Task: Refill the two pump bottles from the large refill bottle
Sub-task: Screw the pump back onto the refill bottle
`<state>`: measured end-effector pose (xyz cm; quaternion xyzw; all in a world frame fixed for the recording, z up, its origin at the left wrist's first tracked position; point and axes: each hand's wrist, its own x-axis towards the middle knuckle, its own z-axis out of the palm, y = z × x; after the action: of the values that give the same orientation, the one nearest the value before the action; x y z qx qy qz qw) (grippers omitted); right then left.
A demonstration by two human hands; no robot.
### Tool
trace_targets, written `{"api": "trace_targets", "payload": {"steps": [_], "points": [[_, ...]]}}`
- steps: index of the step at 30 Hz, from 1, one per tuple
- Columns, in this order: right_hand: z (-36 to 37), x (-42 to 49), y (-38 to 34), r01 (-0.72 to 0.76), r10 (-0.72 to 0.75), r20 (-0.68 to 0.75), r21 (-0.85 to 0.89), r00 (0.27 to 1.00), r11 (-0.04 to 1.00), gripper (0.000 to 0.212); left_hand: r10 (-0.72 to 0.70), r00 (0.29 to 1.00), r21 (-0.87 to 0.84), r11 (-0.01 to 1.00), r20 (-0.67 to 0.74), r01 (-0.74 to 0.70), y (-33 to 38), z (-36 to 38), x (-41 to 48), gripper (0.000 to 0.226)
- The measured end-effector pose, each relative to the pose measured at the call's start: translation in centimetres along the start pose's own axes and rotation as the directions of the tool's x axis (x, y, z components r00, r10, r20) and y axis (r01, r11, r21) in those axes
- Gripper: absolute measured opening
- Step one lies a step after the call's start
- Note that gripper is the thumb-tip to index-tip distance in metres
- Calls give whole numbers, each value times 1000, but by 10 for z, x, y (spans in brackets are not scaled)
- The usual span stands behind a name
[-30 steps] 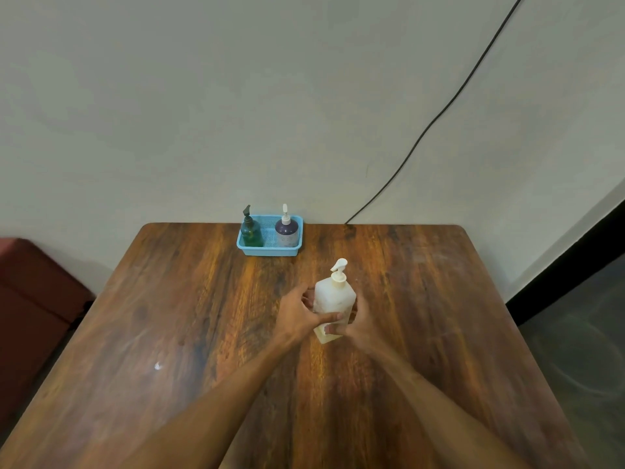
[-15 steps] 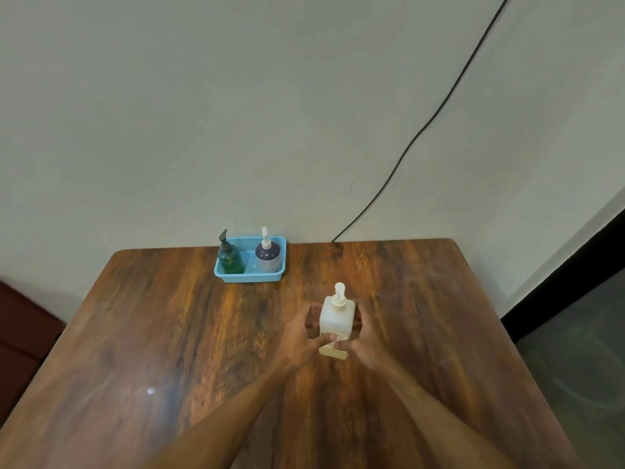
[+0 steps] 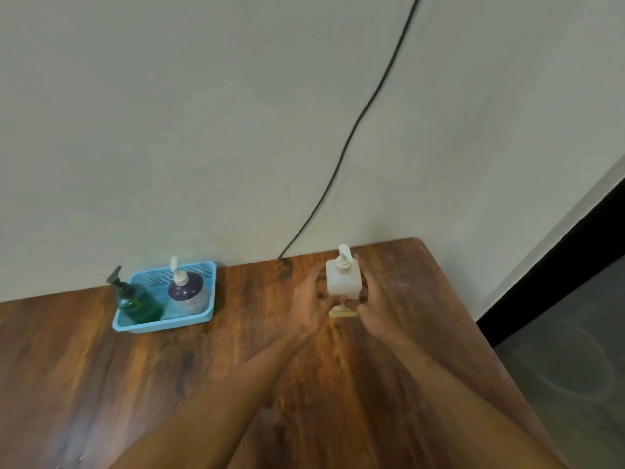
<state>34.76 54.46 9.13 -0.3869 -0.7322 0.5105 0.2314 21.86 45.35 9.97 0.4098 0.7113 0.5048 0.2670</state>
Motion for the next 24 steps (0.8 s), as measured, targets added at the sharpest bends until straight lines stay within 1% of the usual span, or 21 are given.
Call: {"api": "trace_targets", "payload": {"steps": [2,3,4,5,6,8,9,10,11,12,14,18,21,24], "points": [[-16,22,11,31,-38,-83,-86,996,996,84,27,1000,-17,999,2,-27,0,23,29,59],[-22,31,19,60,-79,-109,-168,991,984,81,40,999,-27,999,-2,-40,0,32,41,57],[-29,40,25,84,-118,-121,-257,986,963,82,51,999,-20,998,-1,-51,-2,44,55,56],[-36,50,28,101,-144,-126,-296,982,950,85,65,998,-17,998,-1,-65,-4,54,66,55],[-43,59,32,100,-138,-100,-315,985,944,88,73,997,-1,997,3,-73,-8,64,78,56],[-57,71,37,96,-165,-142,-398,976,912,82,80,997,13,997,13,-80,-16,80,98,61],[-64,75,39,131,-214,-134,-458,968,879,78,89,996,16,996,23,-89,-20,87,108,62],[-74,79,40,123,-212,-123,-502,970,856,77,97,995,24,995,28,-98,-26,95,116,63],[-80,83,44,119,-205,-127,-490,970,864,77,109,994,32,993,33,-110,-33,102,124,63],[-82,87,49,87,-162,-132,-452,978,888,76,118,992,29,992,37,-120,-35,108,130,62],[-81,95,57,16,-112,-184,-455,976,890,77,145,989,18,989,42,-145,-38,118,139,59],[-86,114,73,-23,-138,-241,-565,961,825,85,175,983,27,984,49,-176,-42,132,151,56],[-87,119,76,-67,-102,-259,-571,961,819,88,156,986,16,987,59,-158,-40,136,152,59],[-90,122,75,-65,-127,-275,-596,953,800,91,118,991,-22,993,65,-117,-39,137,154,61]]}}
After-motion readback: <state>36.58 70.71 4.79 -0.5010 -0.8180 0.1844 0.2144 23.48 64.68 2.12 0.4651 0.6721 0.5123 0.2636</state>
